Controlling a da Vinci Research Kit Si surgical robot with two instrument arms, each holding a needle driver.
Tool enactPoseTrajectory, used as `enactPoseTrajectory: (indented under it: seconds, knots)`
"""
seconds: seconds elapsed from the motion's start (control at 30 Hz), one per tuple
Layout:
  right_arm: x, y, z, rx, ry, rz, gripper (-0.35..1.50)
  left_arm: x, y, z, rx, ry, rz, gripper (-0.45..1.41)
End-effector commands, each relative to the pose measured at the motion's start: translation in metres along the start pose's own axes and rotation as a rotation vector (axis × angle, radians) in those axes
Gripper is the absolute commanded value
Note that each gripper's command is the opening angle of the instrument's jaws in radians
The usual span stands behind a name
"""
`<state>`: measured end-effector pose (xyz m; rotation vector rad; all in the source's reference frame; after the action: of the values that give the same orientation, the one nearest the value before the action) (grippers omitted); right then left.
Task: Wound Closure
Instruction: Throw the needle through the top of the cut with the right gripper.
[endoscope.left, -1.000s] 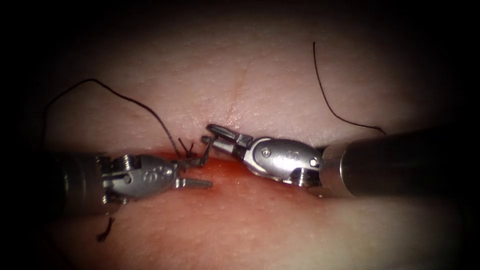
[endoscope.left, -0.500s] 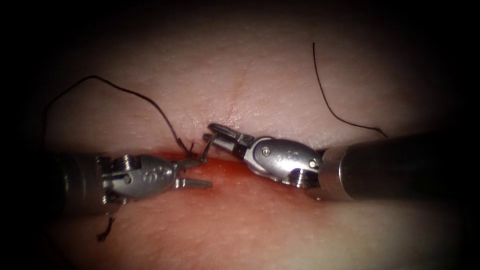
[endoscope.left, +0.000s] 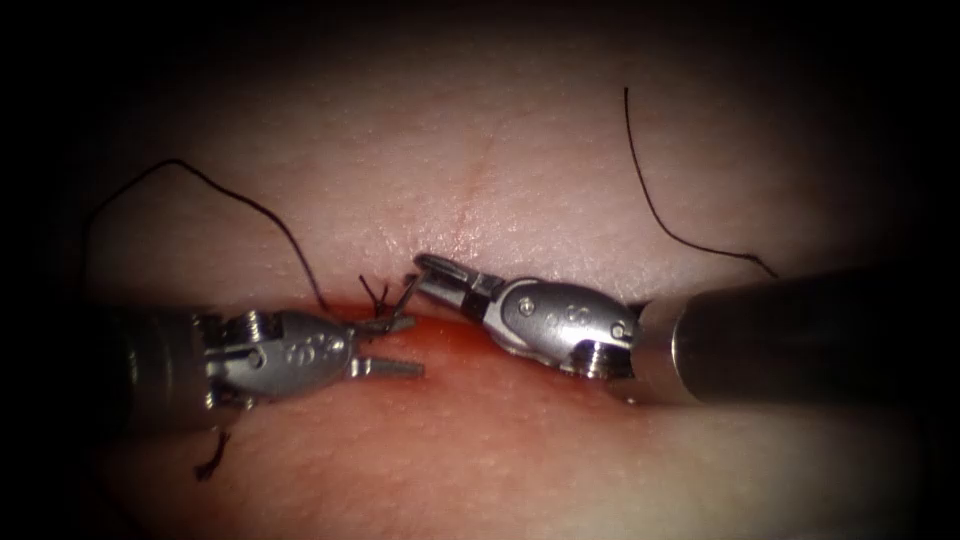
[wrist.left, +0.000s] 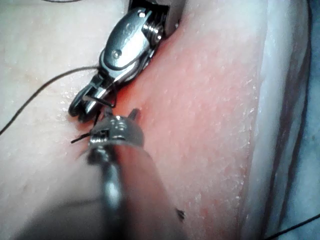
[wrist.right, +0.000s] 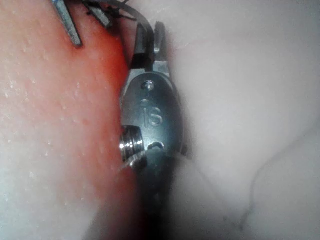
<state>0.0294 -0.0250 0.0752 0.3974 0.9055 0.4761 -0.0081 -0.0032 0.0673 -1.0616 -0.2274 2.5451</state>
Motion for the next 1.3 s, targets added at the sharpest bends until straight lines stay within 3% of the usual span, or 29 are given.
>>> enactPoseTrajectory:
  seconds: [0.03,0.3,0.47,0.53,0.6,0.73,0.77,0.8,0.9,1.03,1.3]
  knots:
    - [-0.0004,-0.0003,0.001,0.009,-0.019,0.011,-0.35,-0.0001,0.0,0.0008,-0.001,0.001,0.001,0.1]
    - [-0.0014,-0.0004,0.0006,0.021,-0.072,0.042,-0.35,-0.0002,0.0,0.0008,-0.003,-0.004,0.003,0.1]
    - [0.0022,0.0008,-0.0005,-0.053,0.072,0.102,-0.35,0.0,0.0,0.0012,-0.007,0.0,0.006,0.12]
    - [0.0026,0.001,-0.0006,-0.066,0.084,0.109,-0.35,0.0001,0.0,0.0013,-0.009,0.001,0.006,0.12]
    - [0.0038,0.0018,-0.0009,-0.108,0.173,0.144,-0.35,-0.0001,0.0001,0.0015,-0.007,0.001,0.008,0.12]
    - [0.005,0.0024,-0.0013,-0.153,0.24,0.113,-0.35,-0.0004,0.0001,0.0016,-0.006,0.001,0.01,0.12]
    - [0.0052,0.0025,-0.0013,-0.164,0.238,0.114,-0.06,-0.0004,0.0001,0.0016,-0.006,0.001,0.011,0.12]
    - [0.0054,0.0027,-0.0013,-0.184,0.241,0.095,0.68,-0.0005,0.0001,0.0015,-0.007,0.002,0.011,0.12]
    - [0.0058,0.0027,-0.0012,-0.213,0.25,0.044,1.18,-0.0007,0.0002,0.0013,-0.008,0.002,0.014,0.12]
    - [0.0075,0.0024,-0.0009,-0.272,0.291,-0.062,1.3,-0.0015,0.0007,0.0009,-0.014,-0.008,0.023,0.12]
    - [0.012,0.0013,-0.0026,-0.394,0.335,-0.266,1.33,-0.0022,0.0011,0.0009,-0.015,-0.016,0.037,0.14]
